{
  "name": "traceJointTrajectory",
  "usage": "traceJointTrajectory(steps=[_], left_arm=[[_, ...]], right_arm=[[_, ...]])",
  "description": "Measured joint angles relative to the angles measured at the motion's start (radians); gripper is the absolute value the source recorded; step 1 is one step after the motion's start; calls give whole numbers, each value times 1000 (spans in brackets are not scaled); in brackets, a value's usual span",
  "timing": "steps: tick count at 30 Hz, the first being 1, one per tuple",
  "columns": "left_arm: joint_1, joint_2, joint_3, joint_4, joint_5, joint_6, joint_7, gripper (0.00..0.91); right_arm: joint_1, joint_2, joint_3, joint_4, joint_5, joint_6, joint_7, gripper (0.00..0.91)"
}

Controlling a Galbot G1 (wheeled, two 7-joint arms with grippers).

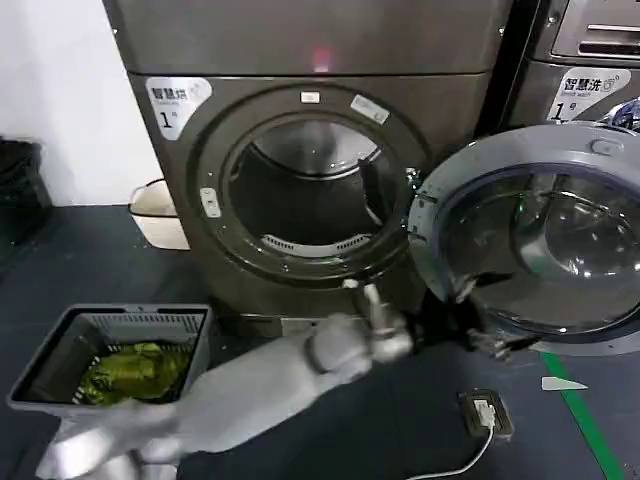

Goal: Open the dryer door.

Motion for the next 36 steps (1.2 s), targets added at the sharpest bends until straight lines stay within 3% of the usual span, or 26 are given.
traceJointTrajectory(steps=[9,18,29,36], left_arm=[[-22,347,8,-171,72,55,-16,907],[6,689,-10,-221,142,110,90,907],[305,999,-289,-189,241,108,178,907],[385,1131,-401,-128,300,99,239,907]], right_arm=[[24,-11,40,27,-128,-46,36,907],[64,2,29,32,-242,5,61,907],[127,-3,-4,31,-312,37,58,907],[143,-12,-24,28,-314,41,56,907]])
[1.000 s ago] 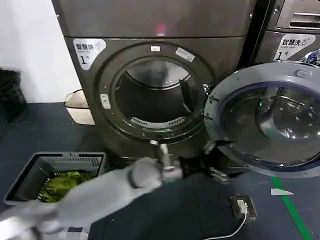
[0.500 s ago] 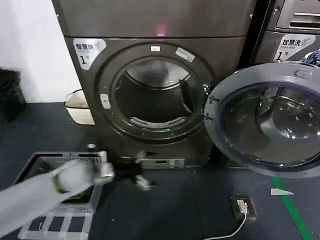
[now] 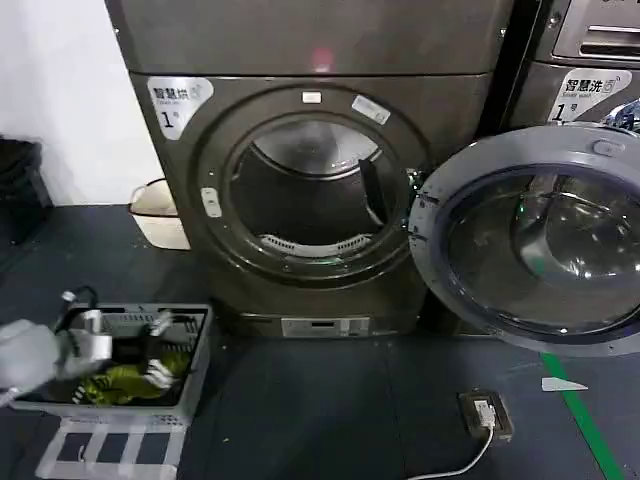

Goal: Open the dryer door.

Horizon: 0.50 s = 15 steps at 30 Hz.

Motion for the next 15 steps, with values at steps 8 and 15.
traceJointTrajectory(steps=[8,15], left_arm=[[25,50,9,68,92,-12,3,907],[23,61,21,110,140,0,20,907]], right_arm=[[-8,2,11,3,-3,12,-3,907],[-11,0,17,11,-2,10,-5,907]])
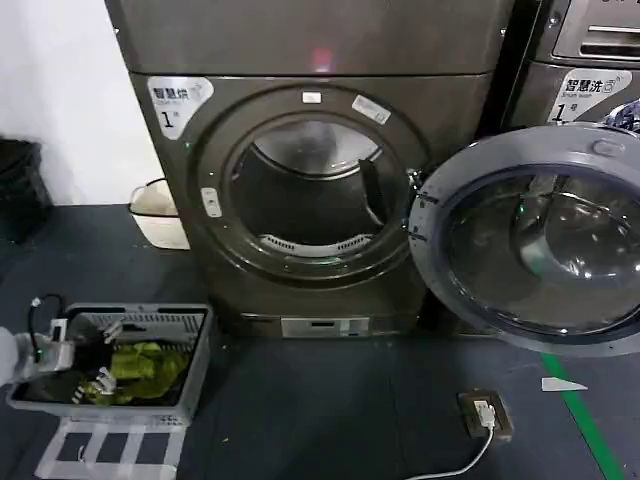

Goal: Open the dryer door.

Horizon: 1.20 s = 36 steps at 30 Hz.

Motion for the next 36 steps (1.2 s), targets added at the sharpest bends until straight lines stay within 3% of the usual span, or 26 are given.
traceJointTrajectory(steps=[8,36], left_arm=[[-3,27,-15,33,125,15,85,907],[0,27,-42,72,209,6,89,907]], right_arm=[[-4,1,11,8,0,-2,-1,907],[-29,8,38,24,7,-9,-2,907]])
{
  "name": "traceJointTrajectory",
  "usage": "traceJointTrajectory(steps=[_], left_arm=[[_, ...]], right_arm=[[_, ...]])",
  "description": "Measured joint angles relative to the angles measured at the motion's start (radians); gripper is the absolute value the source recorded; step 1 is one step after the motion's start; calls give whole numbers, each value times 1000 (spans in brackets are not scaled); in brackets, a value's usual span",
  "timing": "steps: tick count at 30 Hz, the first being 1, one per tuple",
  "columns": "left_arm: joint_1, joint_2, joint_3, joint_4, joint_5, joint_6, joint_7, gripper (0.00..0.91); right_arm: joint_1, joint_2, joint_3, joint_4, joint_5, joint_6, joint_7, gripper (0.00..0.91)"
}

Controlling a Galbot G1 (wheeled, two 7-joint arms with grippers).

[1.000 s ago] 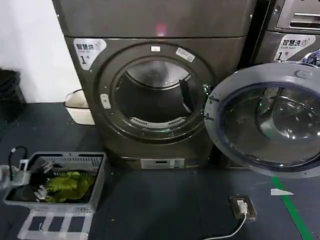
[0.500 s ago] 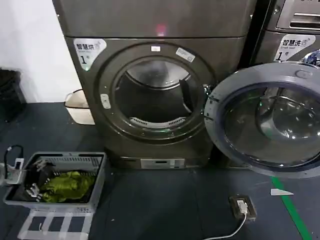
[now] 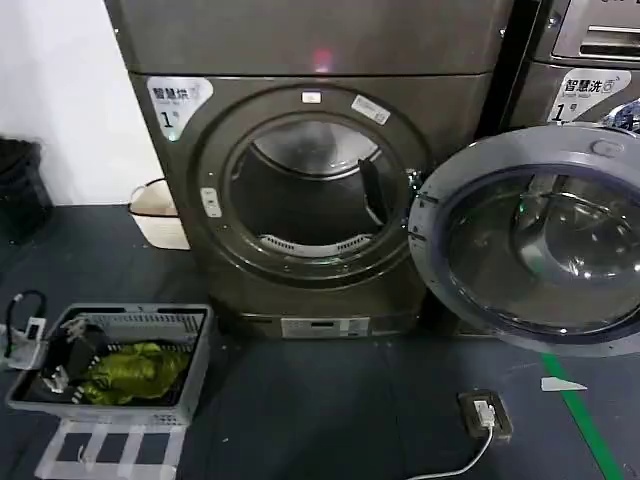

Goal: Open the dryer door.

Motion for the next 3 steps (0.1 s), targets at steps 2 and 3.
traceJointTrajectory(steps=[2,3], left_arm=[[0,0,0,2,5,0,2,907],[0,0,0,2,9,0,5,907]], right_arm=[[-2,0,4,-1,0,0,0,907],[-3,0,6,-2,0,-1,0,907]])
